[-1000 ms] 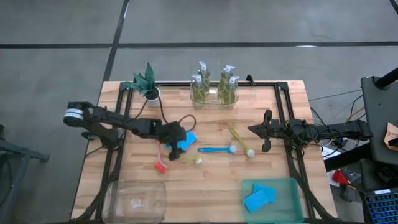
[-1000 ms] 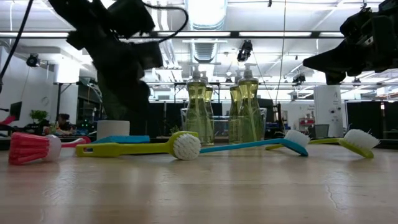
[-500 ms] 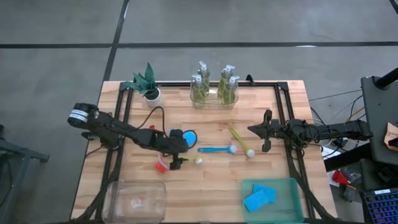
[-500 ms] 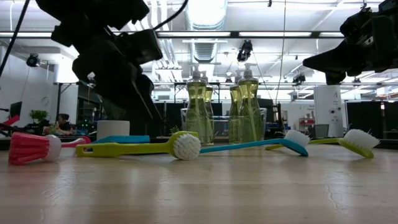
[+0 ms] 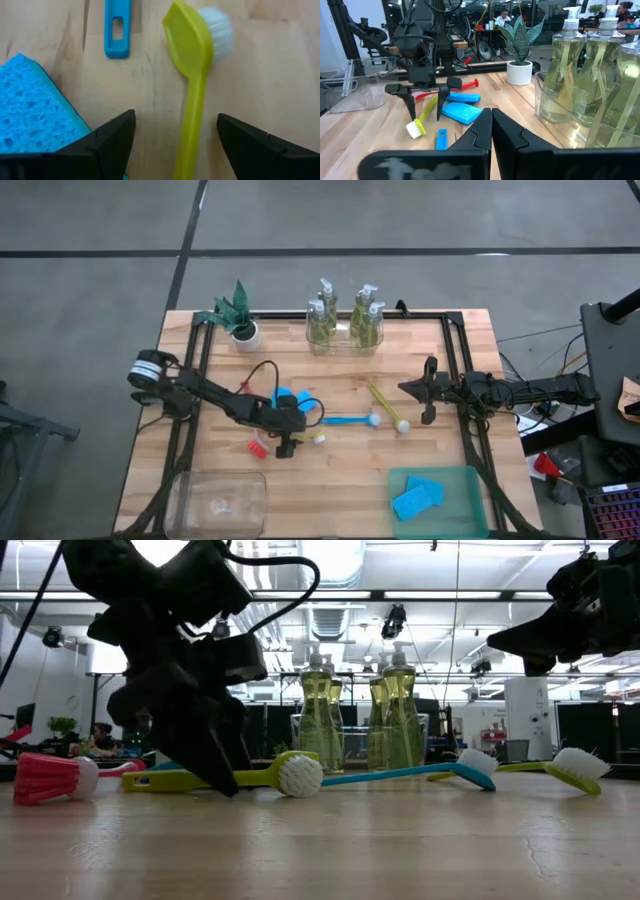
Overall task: Pick & Place Kitchen Sink Supplies
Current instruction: Put the green dish brush into the bottom transparent bin
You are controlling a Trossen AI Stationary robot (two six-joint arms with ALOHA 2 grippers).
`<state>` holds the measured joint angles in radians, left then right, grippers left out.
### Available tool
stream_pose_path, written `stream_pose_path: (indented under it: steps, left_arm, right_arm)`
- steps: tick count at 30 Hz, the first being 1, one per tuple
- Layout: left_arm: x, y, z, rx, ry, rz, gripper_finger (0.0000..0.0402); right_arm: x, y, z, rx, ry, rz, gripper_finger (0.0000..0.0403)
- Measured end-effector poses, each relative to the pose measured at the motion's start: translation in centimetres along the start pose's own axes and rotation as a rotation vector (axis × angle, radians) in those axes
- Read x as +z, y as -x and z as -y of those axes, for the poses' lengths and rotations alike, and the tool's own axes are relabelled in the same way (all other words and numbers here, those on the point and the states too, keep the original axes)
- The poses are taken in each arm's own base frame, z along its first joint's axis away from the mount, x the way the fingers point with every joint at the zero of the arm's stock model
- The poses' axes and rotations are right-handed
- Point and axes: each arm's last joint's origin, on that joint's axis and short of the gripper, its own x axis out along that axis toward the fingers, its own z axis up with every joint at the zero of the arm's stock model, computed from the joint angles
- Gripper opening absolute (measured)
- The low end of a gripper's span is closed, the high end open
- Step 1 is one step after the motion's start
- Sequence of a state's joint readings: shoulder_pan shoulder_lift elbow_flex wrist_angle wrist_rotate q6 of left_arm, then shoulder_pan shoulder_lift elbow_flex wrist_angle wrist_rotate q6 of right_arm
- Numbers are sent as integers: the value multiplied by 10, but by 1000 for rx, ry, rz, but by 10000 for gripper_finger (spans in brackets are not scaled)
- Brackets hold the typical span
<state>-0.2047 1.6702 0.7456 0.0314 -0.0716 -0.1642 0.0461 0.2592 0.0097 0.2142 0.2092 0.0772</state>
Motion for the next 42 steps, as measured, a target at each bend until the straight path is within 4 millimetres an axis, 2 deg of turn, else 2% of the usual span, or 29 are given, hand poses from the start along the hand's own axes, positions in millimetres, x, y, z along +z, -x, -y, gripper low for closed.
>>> stream_pose_path:
  steps: [4,8,12,19,21,26,32,36,42]
  left_arm:
    - [2,-1,0,16,0,1,283]
    - [6,-1,1,14,-2,16,247]
    - [9,-1,1,13,-8,23,183]
    - [14,0,2,11,-66,30,40]
    - [15,1,3,5,-77,35,15]
    - [18,2,4,-7,-83,27,22]
    - [34,12,11,-13,-114,6,9]
    - [51,30,19,-23,-121,-13,13]
    - [70,73,40,-60,-86,-35,11]
  right_arm:
    - [0,0,0,0,0,0,9]
    - [0,0,0,1,1,0,9]
    - [0,0,0,0,1,0,9]
    - [0,0,0,0,0,0,9]
    - [0,0,0,0,1,0,9]
    - [0,0,0,0,1,0,9]
    - [0,0,0,1,0,1,9]
    - [0,0,0,0,1,1,9]
    - [0,0,0,0,0,1,9]
